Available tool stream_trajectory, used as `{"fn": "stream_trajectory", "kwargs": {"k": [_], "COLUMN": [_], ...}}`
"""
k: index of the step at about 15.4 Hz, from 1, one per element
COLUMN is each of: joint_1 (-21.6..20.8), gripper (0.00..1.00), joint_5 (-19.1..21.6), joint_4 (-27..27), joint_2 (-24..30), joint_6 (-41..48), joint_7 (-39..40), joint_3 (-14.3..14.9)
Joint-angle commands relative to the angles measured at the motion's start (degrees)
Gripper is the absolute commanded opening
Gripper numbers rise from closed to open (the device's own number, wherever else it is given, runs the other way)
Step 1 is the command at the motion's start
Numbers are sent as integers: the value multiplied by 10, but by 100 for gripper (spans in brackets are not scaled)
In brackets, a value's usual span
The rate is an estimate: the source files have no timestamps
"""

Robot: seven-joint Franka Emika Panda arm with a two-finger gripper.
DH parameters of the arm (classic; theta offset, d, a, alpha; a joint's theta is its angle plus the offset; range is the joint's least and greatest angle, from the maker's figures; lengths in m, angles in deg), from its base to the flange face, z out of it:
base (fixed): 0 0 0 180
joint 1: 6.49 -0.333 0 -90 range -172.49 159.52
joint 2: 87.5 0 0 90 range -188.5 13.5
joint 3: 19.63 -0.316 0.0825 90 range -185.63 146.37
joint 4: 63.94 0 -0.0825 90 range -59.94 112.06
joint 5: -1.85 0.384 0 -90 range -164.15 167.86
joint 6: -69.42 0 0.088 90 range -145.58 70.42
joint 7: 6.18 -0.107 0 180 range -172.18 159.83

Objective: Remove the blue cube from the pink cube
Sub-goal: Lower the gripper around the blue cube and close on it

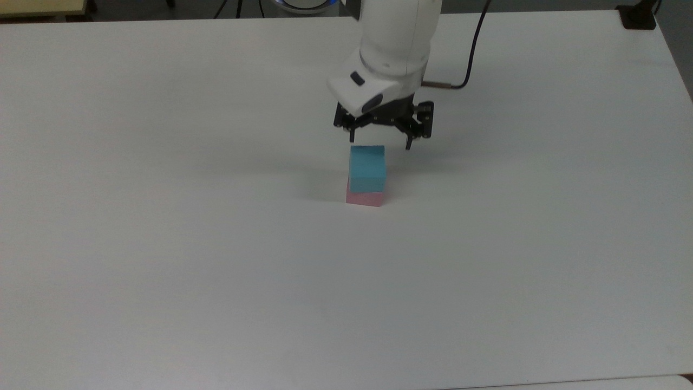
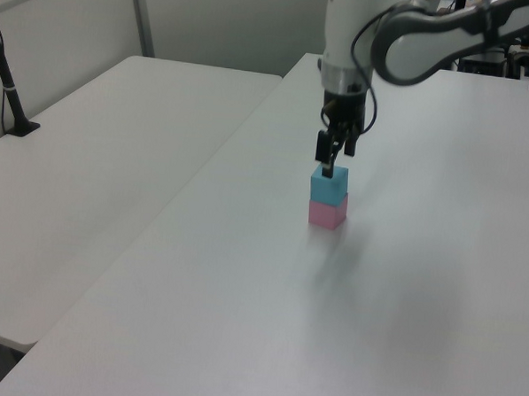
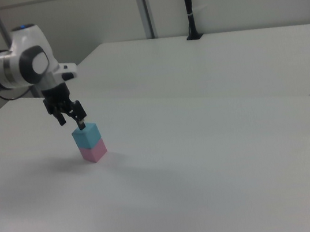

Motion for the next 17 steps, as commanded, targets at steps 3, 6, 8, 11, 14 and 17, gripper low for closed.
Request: {"fn": "stream_trajectory", "kwargs": {"k": [3, 6, 8, 11, 14, 17], "joint_1": [-1, -3, -5, -4, 3, 30], "gripper": [100, 100, 100, 75, 25, 20], "joint_5": [-40, -46, -47, -57, -48, -42], "joint_4": [-26, -25, -24, -21, -22, -26], "joint_2": [-27, -46, -54, -55, -41, -24], "joint_6": [-5, -8, -24, -31, -22, 9], "joint_7": [0, 3, 3, 13, 35, 67], "joint_3": [6, 6, 6, 6, 6, 6]}}
